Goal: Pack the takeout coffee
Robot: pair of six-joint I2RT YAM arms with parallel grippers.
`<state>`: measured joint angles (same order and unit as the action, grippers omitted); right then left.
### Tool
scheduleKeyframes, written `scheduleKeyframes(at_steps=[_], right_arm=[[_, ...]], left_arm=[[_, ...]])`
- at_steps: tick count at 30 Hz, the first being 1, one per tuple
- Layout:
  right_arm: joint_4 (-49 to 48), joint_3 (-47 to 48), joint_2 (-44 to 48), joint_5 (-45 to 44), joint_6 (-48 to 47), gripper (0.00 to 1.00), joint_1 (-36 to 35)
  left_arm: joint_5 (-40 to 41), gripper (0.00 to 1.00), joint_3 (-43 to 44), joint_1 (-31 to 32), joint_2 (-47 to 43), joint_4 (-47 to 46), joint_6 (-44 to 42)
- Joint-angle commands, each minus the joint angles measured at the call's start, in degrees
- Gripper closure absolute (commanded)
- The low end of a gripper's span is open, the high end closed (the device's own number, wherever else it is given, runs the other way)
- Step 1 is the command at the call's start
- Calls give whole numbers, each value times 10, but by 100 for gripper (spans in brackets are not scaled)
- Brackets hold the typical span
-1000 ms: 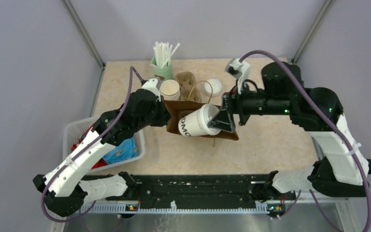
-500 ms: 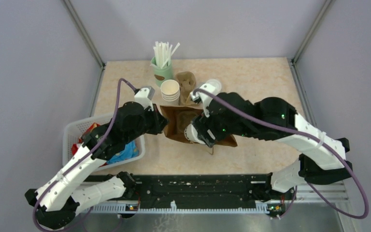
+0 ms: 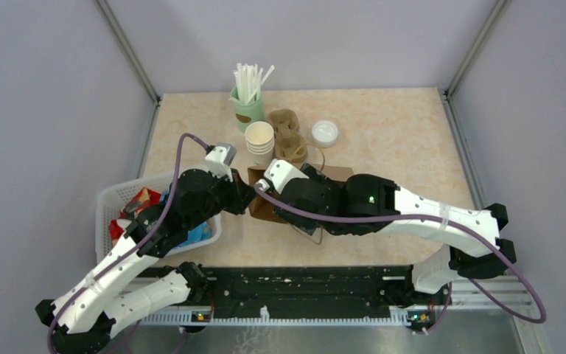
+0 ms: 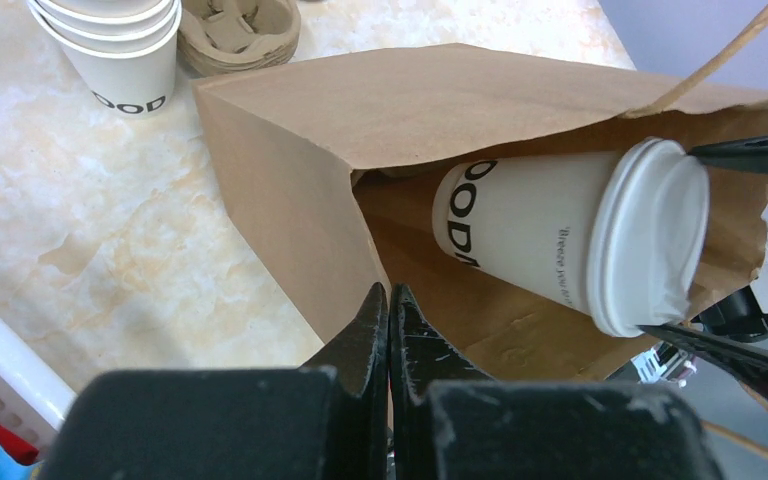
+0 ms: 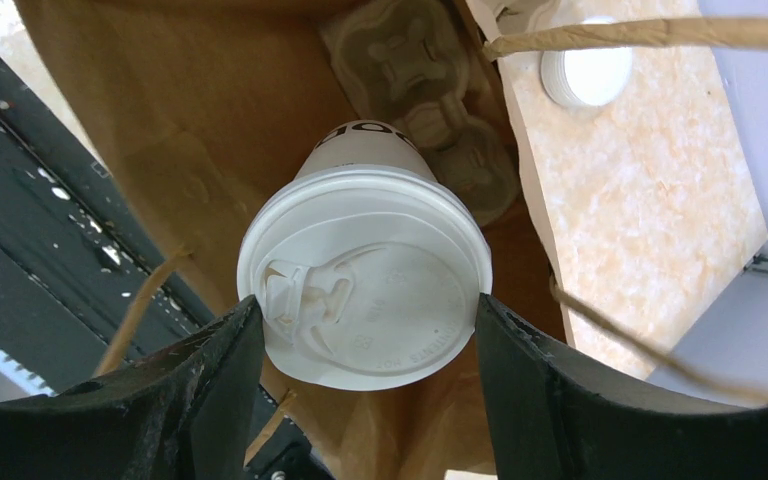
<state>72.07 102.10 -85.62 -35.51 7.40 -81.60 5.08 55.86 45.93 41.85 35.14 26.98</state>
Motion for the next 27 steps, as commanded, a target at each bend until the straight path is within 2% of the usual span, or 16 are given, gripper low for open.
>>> scheduleKeyframes(at_steps=[1, 10, 14, 21, 27], right_arm=[[-51, -17, -6, -17, -28, 47, -5], [-77, -17, -49, -90, -59, 48, -5], [-70, -19, -52, -83, -62, 48, -5], [-49, -22, -68, -61, -30, 51, -11], [-66, 19, -133, -106, -19, 51, -11]], left_arm=[[-3, 100, -27, 2, -21, -67, -15], [-18, 100, -56, 2, -51, -72, -8], [-18, 100, -54, 3, -50, -64, 5], [21, 100, 12, 2, -7, 12, 59], [4, 100, 38, 2, 21, 45, 72]])
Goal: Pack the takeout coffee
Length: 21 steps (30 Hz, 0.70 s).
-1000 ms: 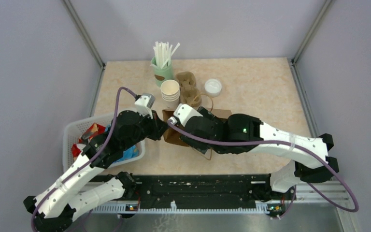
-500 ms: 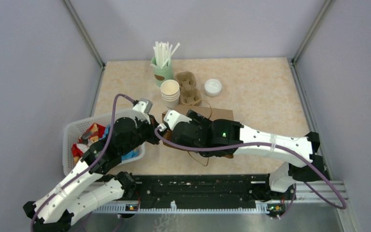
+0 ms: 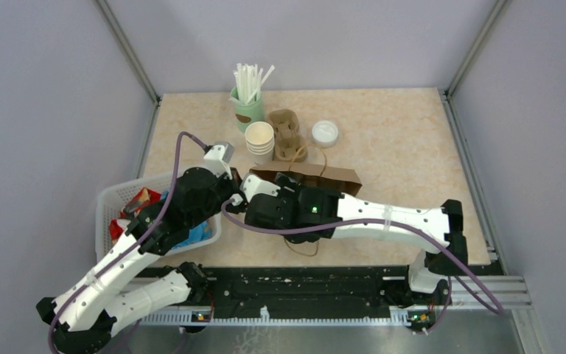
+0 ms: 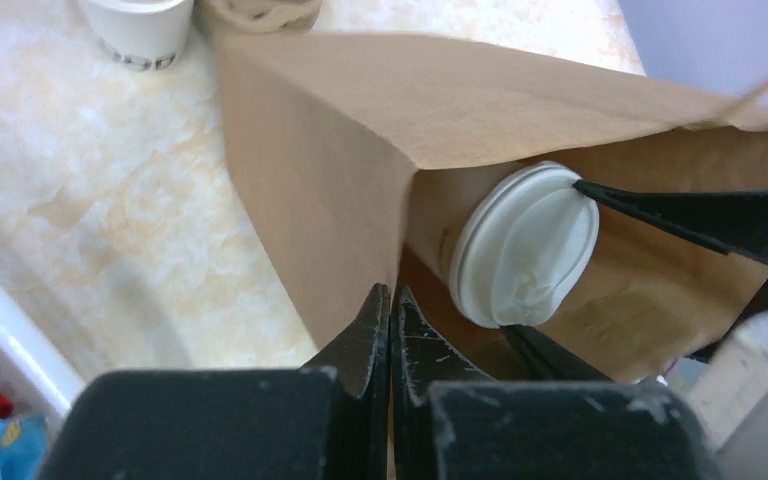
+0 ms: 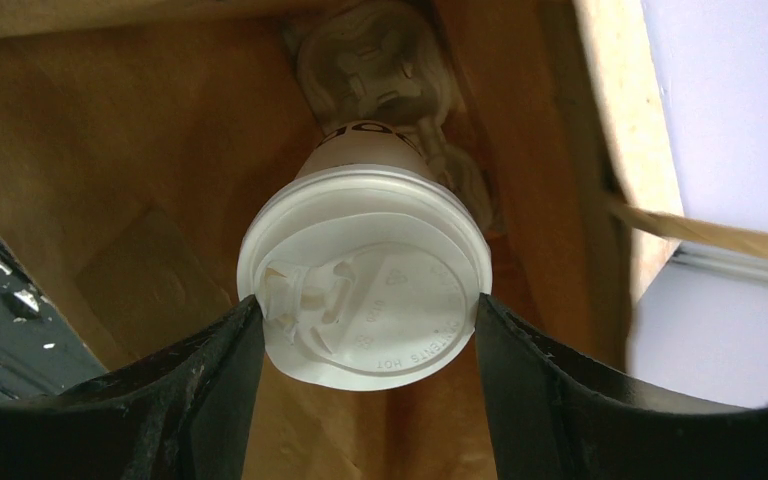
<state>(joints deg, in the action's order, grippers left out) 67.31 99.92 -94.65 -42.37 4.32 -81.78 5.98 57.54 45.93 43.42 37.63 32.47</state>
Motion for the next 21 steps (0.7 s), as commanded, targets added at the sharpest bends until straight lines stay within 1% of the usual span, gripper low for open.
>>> scheduleKeyframes(at_steps=[1, 4, 8, 11, 15, 18, 21], right_arm=[[-21, 44, -52, -47, 8, 51, -7], [-47, 23, -45, -38, -18, 51, 4], [-104, -55, 7, -19, -78, 50, 10], [-91, -81, 34, -14, -92, 50, 26], [-83, -116, 67, -45, -125, 50, 37], [-79, -126, 75, -69, -146, 50, 42], [-106, -137, 82, -58, -176, 50, 55]], left_arm=[[-9, 100, 17, 2, 3, 17, 18], [-11, 100, -5, 2, -17, 6, 14], [-12, 100, -41, 2, -59, -20, -3], [-12, 100, -54, 2, -77, -31, -19], [-11, 100, -58, 2, -83, -32, -26], [-26, 100, -50, 2, -79, -30, -16], [-40, 100, -45, 2, -73, -28, -5]])
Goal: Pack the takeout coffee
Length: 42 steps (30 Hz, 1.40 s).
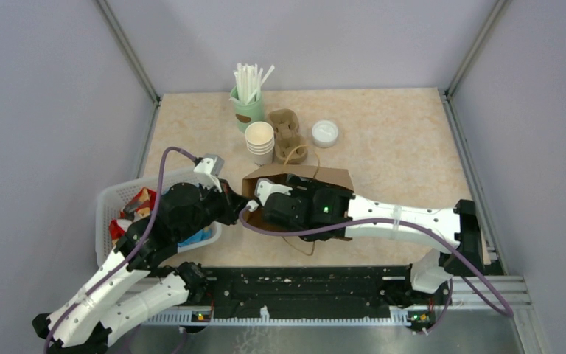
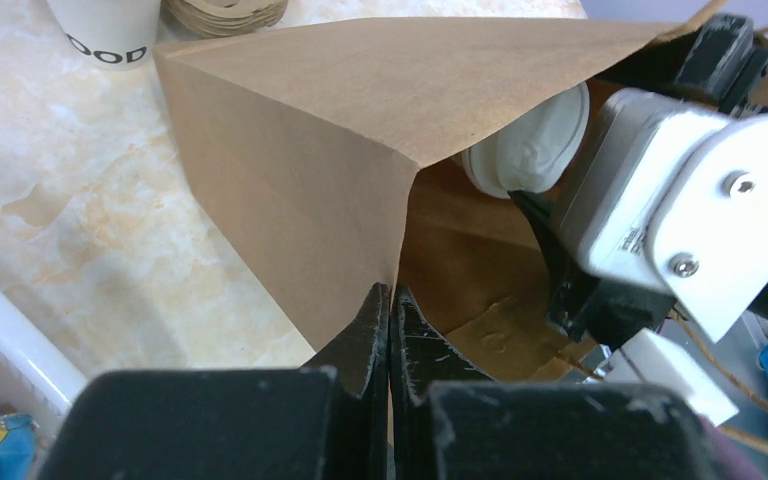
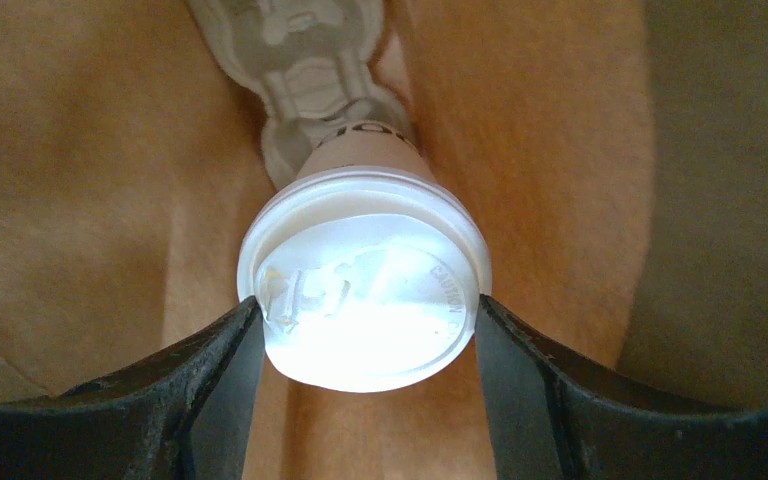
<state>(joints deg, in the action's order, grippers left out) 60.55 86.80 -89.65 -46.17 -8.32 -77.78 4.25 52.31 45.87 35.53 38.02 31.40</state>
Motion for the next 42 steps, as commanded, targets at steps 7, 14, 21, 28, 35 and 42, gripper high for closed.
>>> scheduleKeyframes(at_steps=[7, 14, 21, 28, 35, 42], right_arm=[[-131, -48, 39, 25, -102, 50, 49], [-218, -121, 66, 45, -122, 51, 60], [-332, -200, 140, 117, -195, 51, 73], [-327, -226, 167, 134, -217, 53, 113], [-300, -231, 159, 169, -244, 52, 112], [-308, -213, 125, 187, -286, 53, 113]], left_arm=[[-24, 100, -27, 3, -23, -27, 16], [-72, 100, -39, 3, -39, -31, 36], [-96, 100, -29, 3, -38, -27, 66], [-78, 100, -27, 3, -47, 0, 55], [-50, 100, -36, 3, -68, -7, 34], [-79, 100, -44, 3, -56, -18, 29]])
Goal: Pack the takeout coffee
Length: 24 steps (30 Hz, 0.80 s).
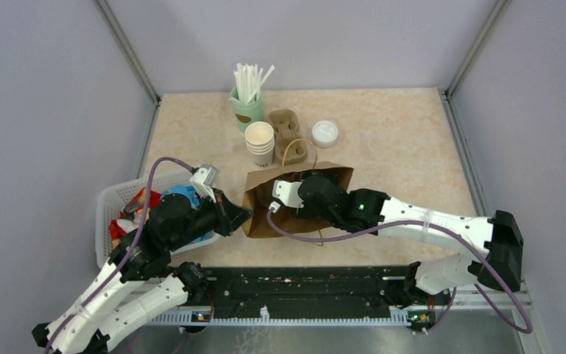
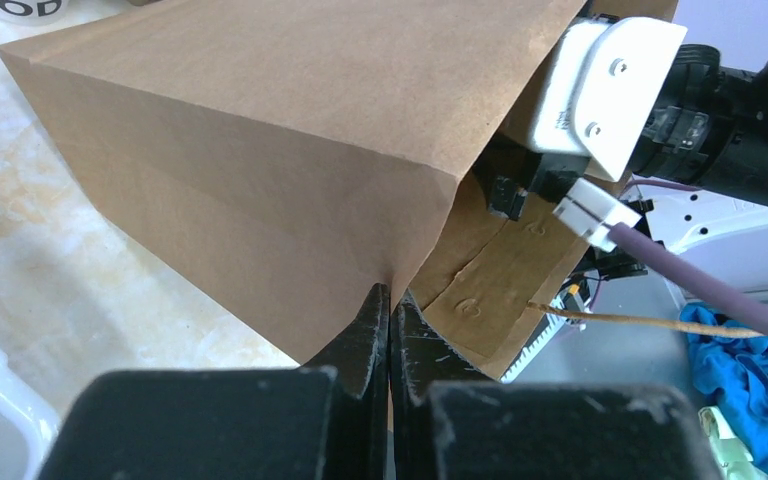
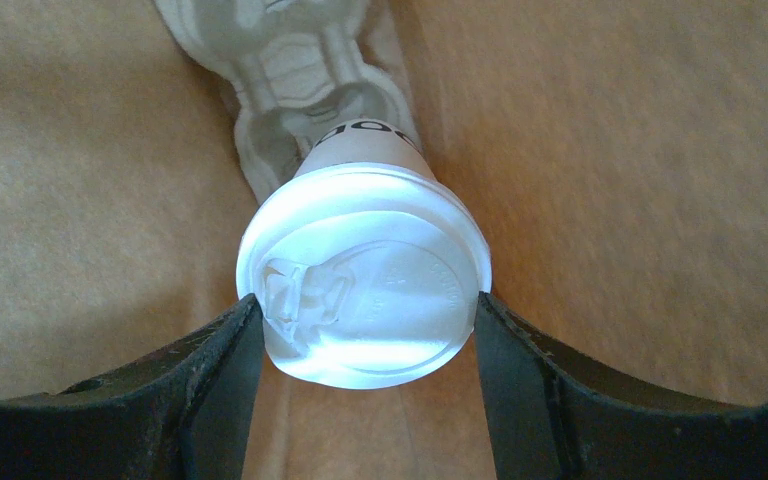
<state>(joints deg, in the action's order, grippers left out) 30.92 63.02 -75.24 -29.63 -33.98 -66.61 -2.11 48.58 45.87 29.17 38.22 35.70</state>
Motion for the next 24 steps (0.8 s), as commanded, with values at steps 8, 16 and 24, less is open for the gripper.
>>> scheduleKeyframes(at_steps=[8, 16, 24], right_arm=[[-65, 6, -44, -28, -68, 53, 1], [-103, -20, -37, -36, -62, 53, 1], [-128, -50, -34, -22, -56, 54, 7]], left_arm=[[-30, 100, -8, 3, 11, -19, -29], [-57, 100, -8, 3, 19, -16, -27], [-58, 100, -5, 3, 21, -8, -22]])
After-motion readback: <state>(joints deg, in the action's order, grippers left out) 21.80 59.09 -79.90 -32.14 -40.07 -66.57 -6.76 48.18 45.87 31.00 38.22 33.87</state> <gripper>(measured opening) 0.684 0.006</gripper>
